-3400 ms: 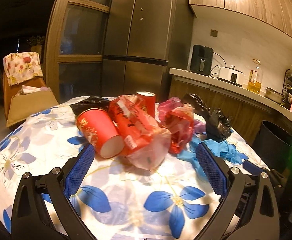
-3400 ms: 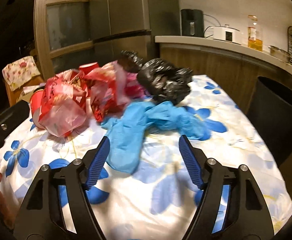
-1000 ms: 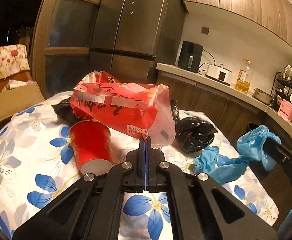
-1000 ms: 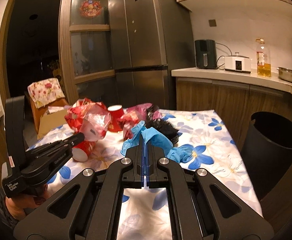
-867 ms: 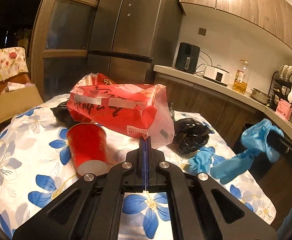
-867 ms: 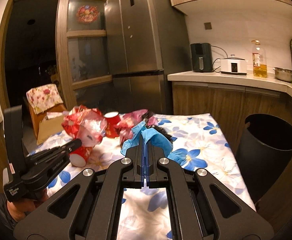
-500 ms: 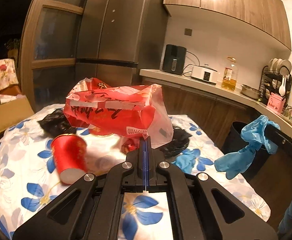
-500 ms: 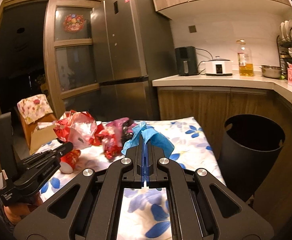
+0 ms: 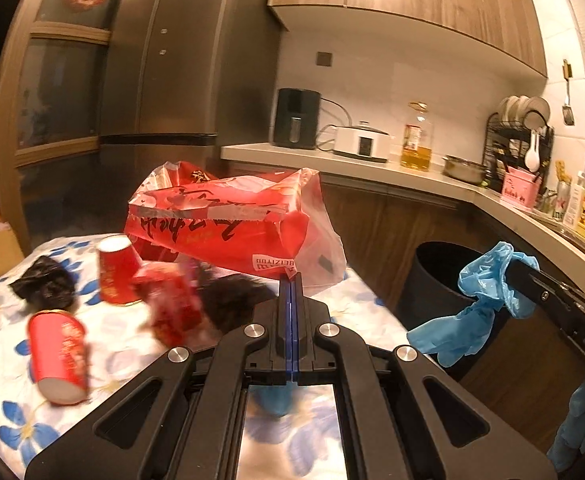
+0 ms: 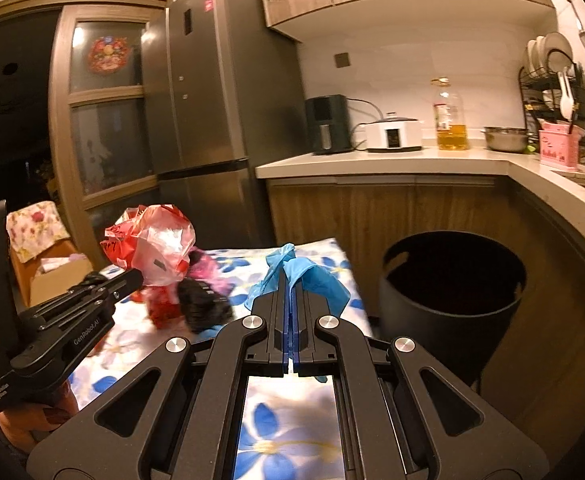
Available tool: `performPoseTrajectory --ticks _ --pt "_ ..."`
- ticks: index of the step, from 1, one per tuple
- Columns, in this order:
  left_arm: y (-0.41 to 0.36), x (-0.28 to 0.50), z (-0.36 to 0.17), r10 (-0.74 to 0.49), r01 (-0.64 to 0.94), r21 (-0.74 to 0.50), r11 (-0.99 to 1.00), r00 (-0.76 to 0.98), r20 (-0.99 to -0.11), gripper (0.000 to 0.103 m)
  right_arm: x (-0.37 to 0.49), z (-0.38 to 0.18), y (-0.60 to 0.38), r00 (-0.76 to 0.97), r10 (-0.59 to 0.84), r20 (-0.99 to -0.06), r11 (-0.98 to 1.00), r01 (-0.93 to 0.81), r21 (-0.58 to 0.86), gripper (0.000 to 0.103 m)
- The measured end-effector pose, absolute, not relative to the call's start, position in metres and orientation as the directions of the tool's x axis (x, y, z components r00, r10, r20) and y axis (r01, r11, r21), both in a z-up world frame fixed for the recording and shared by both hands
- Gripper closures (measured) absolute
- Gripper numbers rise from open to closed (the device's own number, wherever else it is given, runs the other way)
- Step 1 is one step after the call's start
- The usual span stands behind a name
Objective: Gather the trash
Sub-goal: 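Lift the red bag and blue glove and carry both over the black bin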
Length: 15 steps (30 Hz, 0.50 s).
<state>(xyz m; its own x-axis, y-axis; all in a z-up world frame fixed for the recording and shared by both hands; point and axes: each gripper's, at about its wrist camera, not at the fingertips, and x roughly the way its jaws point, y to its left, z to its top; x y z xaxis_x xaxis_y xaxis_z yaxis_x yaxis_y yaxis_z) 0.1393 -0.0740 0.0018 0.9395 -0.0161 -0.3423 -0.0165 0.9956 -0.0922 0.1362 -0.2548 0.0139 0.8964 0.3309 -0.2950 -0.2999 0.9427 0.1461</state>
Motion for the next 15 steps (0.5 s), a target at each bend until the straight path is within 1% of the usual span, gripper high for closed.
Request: performPoseTrajectory --ticks 15 --pt "-0.163 0.201 0.024 -0.164 0.156 -0.052 0.986 0.930 -0.329 0.103 0.181 0.027 -0.328 0.954 0.152 -0.259 0.985 -0.124 0.122 0.102"
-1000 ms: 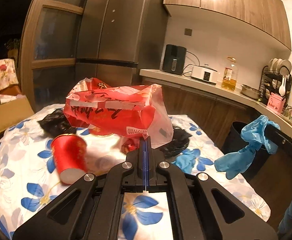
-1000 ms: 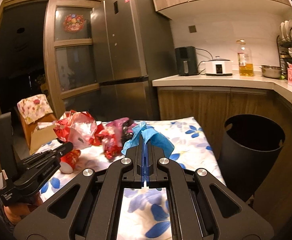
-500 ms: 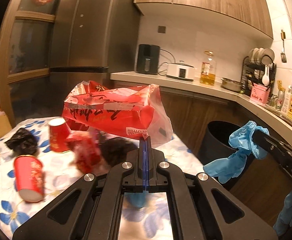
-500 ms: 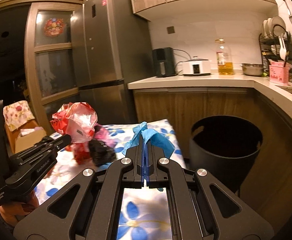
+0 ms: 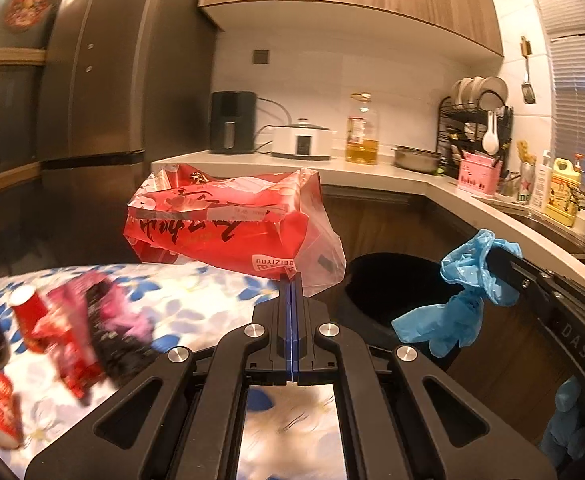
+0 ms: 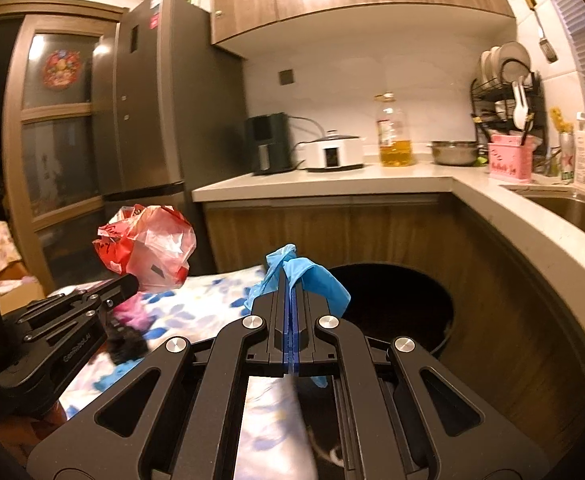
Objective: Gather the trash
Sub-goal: 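Lift the red bag and blue glove and carry both over the black bin, then open both grippers to drop the red bag and blue glove into the bin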
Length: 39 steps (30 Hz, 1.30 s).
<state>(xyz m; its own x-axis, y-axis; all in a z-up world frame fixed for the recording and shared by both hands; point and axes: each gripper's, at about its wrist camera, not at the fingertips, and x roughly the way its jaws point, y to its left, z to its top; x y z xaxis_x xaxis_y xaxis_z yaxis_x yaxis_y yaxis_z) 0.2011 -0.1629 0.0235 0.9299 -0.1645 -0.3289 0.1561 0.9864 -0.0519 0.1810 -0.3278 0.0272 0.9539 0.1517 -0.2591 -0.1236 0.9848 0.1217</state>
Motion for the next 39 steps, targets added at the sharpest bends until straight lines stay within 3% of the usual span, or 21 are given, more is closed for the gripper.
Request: performPoseTrajectory --ticks 16,39 --pt "-0.234 0.264 0.026 -0.277 0.279 -0.047 0.959 0.890 -0.362 0.103 0.234 0.017 -0.386 0.957 0.053 -0.286 0.990 -0.013 0.140 0.102" --pt "-0.270 0.295 -0.006 -0.372 0.389 -0.051 0.920 0.825 -0.425 0.103 0.269 -0.008 -0.405 0.931 0.044 -0.362 0.989 0.010 0.145 0.102"
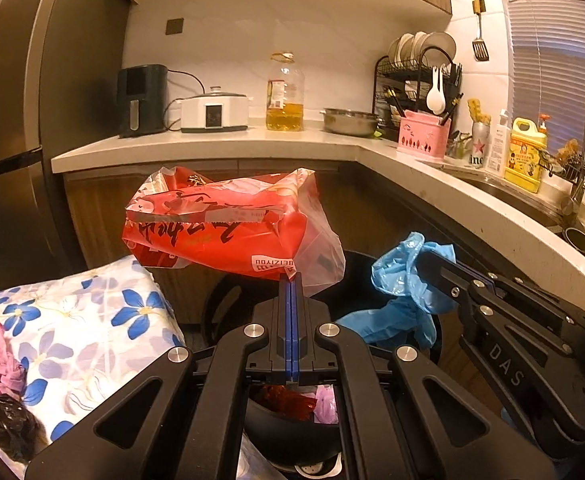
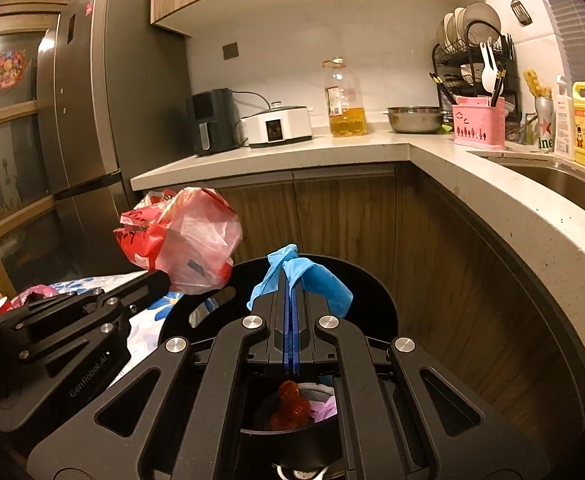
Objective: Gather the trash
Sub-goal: 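Open both grippers to drop the red bag and blue glove into the bin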
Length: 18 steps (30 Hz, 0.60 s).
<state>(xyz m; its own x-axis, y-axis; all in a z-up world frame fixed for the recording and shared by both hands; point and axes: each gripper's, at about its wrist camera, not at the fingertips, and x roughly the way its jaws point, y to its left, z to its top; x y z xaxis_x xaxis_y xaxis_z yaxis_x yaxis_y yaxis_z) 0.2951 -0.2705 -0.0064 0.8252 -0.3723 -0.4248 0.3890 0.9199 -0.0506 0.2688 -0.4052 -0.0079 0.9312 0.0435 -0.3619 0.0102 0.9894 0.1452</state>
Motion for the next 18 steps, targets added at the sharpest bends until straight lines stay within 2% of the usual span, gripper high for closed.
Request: performPoseTrajectory --ticks 13,16,18 --pt "-0.280 0.303 -0.023 -0.395 0.431 -0.034 0.902 0.789 -0.470 0.103 0.280 -0.021 -0.414 0.917 0.043 -0.397 0.986 0.024 0.163 0.101" --pt "-0.282 0.303 -0.026 -0.394 0.435 -0.027 0.900 0.786 -0.477 0.102 0.282 -0.024 -0.417 0.913 0.040 -0.406 0.985 0.031 0.167 0.099" --pt "-0.281 0.304 -0.028 -0.392 0.434 -0.026 0.901 0.785 -0.480 0.099 0.284 -0.026 -0.418 0.910 0.040 -0.414 0.985 0.034 0.171 0.092"
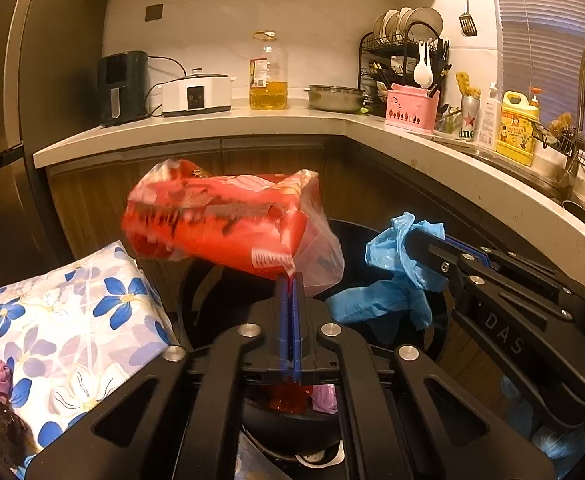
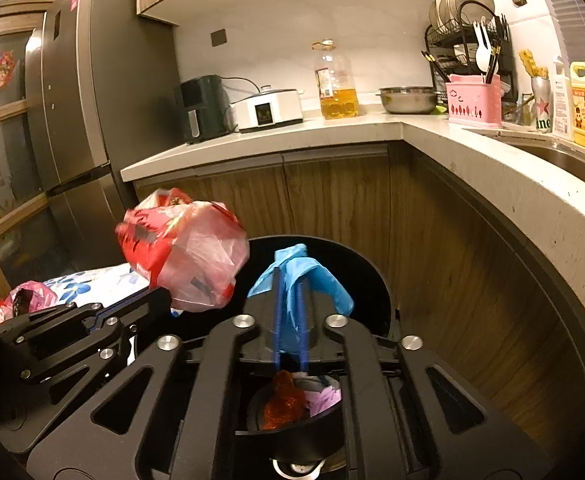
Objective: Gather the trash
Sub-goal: 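Open both grippers to drop the red bag and blue glove into the bin, then move both grippers back toward the table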
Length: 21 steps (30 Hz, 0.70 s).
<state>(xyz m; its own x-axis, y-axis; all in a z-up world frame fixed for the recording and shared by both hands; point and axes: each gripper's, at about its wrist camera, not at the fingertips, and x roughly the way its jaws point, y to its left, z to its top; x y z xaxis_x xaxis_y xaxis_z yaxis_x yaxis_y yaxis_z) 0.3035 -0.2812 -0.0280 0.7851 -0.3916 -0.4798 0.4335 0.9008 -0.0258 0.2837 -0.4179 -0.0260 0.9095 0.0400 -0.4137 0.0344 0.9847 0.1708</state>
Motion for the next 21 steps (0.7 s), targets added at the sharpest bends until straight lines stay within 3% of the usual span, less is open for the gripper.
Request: performPoseTrajectory --ticks 2,5,12,17,21 --pt "-0.281 0.303 -0.029 -0.398 0.439 -0.029 0.898 0.782 -0.480 0.098 0.284 -0.028 -0.419 0.908 0.037 -0.416 0.984 0.039 0.172 0.087" --pt "-0.280 0.303 -0.030 -0.397 0.438 -0.032 0.898 0.780 -0.484 0.087 0.285 -0.030 -0.420 0.906 0.035 -0.422 0.984 0.044 0.175 0.082" --pt "-0.270 0.298 -0.030 -0.375 0.409 -0.033 0.912 0.799 -0.470 0.039 0.284 -0.032 -0.420 0.905 0.030 -0.423 0.983 0.049 0.176 0.060" --pt "-0.253 0.299 -0.030 -0.330 0.354 -0.040 0.935 0.819 -0.469 0.023 0.285 -0.033 -0.420 0.904 0.031 -0.427 0.984 0.048 0.174 0.053" --pt "-0.245 0.295 -0.029 -0.315 0.336 -0.041 0.941 0.828 -0.464 0.016 0.283 -0.033 -0.419 0.904 0.030 -0.427 0.983 0.051 0.177 0.050"
